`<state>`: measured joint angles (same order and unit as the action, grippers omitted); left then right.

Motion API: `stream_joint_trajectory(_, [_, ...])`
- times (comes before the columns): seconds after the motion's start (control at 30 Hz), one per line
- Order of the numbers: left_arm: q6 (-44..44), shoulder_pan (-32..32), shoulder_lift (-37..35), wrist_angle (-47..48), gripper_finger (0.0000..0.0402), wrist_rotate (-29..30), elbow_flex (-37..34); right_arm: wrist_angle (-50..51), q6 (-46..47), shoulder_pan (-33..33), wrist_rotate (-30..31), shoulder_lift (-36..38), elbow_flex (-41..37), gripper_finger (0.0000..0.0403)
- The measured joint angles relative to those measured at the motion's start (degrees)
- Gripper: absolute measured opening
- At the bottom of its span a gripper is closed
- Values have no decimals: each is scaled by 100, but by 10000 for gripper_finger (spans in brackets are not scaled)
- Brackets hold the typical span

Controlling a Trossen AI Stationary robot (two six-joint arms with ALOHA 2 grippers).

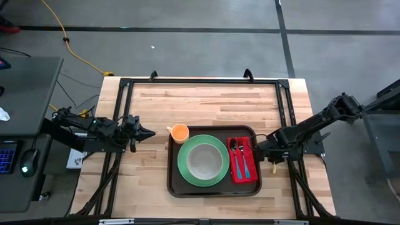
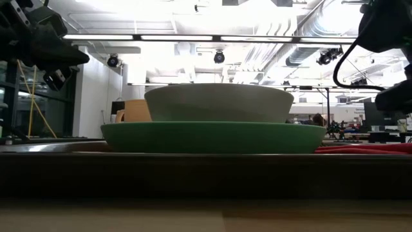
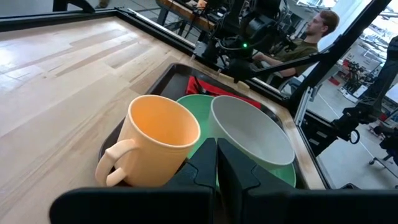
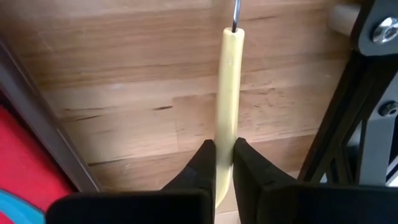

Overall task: Set up tray
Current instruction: Put the yellow table knife to the right side of the blue fork on top of the red table napkin on the brown serving tray

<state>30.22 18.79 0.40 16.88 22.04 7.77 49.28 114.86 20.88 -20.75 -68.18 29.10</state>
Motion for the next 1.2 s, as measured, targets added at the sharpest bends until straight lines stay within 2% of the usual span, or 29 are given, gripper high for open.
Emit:
stream_joint_trajectory(0.17, [2,0,0,4,44,3,0,7,-43,0,65,0,7,5])
stream_joint_trajectory(0.53, [4,0,0,7,44,15,0,99,-90,0,69,0,77,3])
stream_joint_trajectory(0.83, [7,-2,0,54,44,103,0,1320,-239,0,244,0,915,3])
stream_joint_trajectory(1.03, [9,-2,-1,85,44,107,0,1390,-169,-30,538,-21,1450,3])
stream_joint_trajectory(1.2, [9,-1,-1,110,44,109,0,1371,-331,-172,745,-397,2005,3])
